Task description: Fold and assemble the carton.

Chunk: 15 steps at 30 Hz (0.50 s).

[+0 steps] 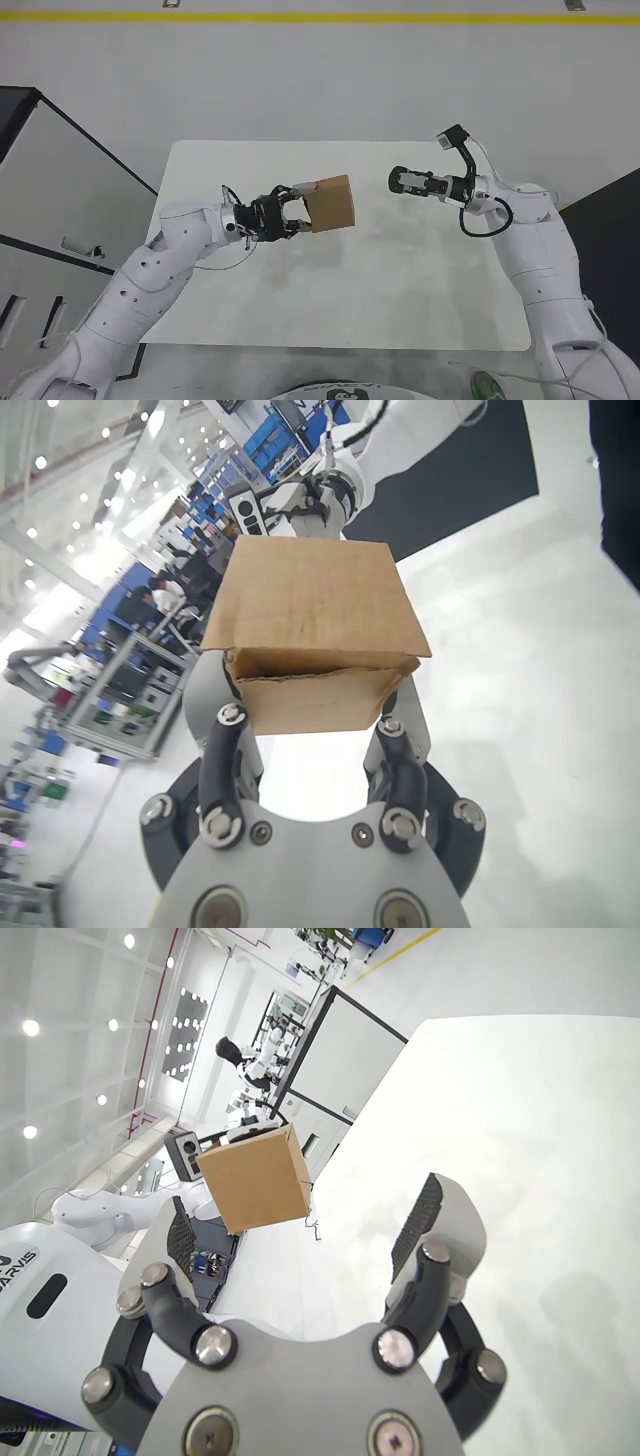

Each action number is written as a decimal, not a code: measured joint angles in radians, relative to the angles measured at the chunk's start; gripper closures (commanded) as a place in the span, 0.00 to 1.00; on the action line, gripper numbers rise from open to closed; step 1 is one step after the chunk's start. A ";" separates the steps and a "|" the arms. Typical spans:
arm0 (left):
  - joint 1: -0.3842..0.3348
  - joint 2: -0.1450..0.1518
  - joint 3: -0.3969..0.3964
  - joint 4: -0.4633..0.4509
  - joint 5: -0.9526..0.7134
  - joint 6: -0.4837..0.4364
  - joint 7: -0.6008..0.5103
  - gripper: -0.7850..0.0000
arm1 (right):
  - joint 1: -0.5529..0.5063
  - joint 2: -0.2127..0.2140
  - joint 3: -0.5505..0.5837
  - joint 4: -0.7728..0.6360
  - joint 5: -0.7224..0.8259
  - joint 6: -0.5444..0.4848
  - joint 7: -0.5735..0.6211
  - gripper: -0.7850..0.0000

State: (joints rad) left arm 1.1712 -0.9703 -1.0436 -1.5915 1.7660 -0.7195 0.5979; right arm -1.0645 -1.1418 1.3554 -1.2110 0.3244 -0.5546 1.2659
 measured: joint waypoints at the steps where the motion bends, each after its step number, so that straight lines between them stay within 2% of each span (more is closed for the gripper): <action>1: -0.008 -0.002 0.002 0.012 -0.033 -0.019 -0.019 1.00 | 0.000 0.000 0.000 0.000 0.000 0.000 0.000 0.00; 4: -0.024 -0.008 0.010 0.034 -0.102 -0.054 -0.086 1.00 | 0.000 0.000 0.000 0.000 0.000 0.000 0.000 0.00; 13: -0.023 -0.008 0.012 0.033 -0.105 -0.062 -0.089 1.00 | 0.000 0.000 0.000 0.000 0.000 0.000 0.000 0.00; 15: -0.022 -0.010 0.020 0.050 -0.145 -0.105 -0.099 1.00 | 0.000 0.000 0.000 0.000 0.000 0.000 0.000 0.00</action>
State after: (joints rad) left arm 1.1492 -0.9803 -1.0237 -1.5418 1.6206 -0.8244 0.4986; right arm -1.0645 -1.1419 1.3554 -1.2110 0.3244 -0.5546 1.2659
